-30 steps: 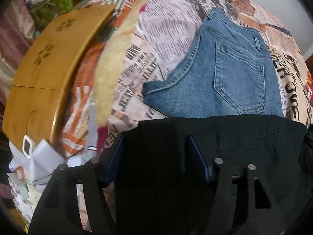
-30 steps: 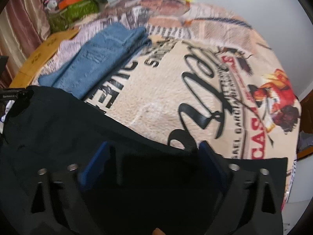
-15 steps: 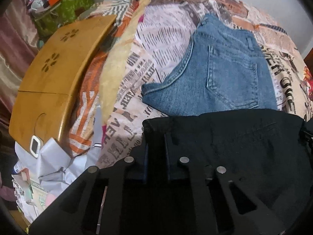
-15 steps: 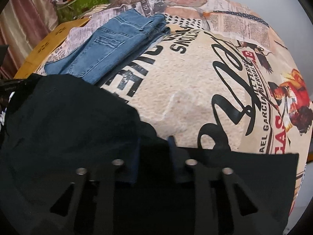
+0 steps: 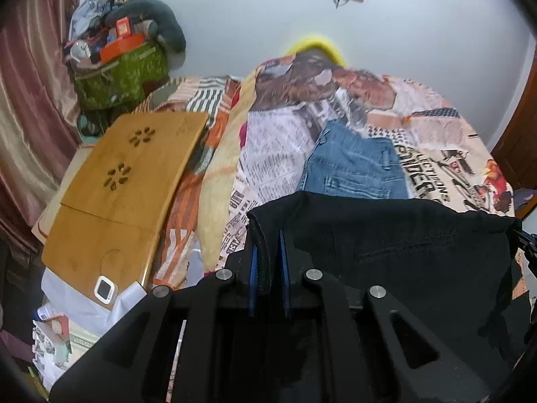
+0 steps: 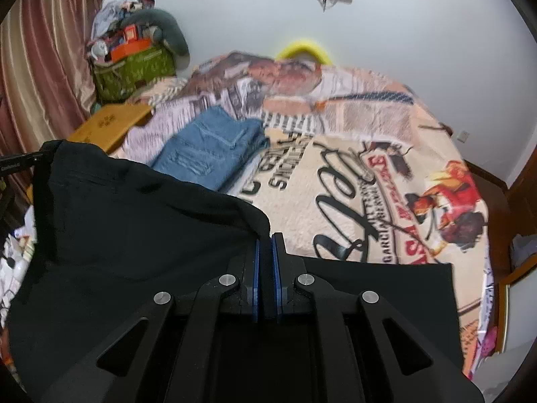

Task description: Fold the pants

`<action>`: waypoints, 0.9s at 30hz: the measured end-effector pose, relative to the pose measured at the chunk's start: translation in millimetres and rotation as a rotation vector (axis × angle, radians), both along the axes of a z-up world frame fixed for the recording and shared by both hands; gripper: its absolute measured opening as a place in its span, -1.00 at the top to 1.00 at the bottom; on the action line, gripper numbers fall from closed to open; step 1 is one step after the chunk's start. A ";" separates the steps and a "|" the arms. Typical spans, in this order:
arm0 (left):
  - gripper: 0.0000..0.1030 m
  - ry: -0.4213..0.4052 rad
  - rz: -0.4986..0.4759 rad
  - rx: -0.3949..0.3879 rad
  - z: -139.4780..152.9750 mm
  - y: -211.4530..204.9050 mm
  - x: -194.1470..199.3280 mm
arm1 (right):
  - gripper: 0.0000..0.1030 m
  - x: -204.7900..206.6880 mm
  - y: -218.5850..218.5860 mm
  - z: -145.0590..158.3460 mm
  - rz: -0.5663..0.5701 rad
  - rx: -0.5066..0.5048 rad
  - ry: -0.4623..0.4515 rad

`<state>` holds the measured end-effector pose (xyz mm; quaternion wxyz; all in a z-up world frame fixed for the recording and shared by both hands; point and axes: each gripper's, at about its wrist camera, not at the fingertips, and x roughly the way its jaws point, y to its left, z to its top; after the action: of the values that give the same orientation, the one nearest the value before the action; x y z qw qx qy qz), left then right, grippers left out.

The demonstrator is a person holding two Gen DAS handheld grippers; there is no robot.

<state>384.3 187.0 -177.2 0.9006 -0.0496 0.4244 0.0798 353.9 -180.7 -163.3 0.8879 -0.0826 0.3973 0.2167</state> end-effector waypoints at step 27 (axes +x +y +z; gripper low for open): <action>0.78 0.020 0.011 -0.028 -19.3 -2.8 -184.2 | 0.89 -172.3 -19.1 -1.3 0.040 0.050 0.046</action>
<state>200.1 184.2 -196.4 0.8951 -0.0637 0.4341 0.0794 181.5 -199.7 -164.6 0.8759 -0.0634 0.4102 0.2460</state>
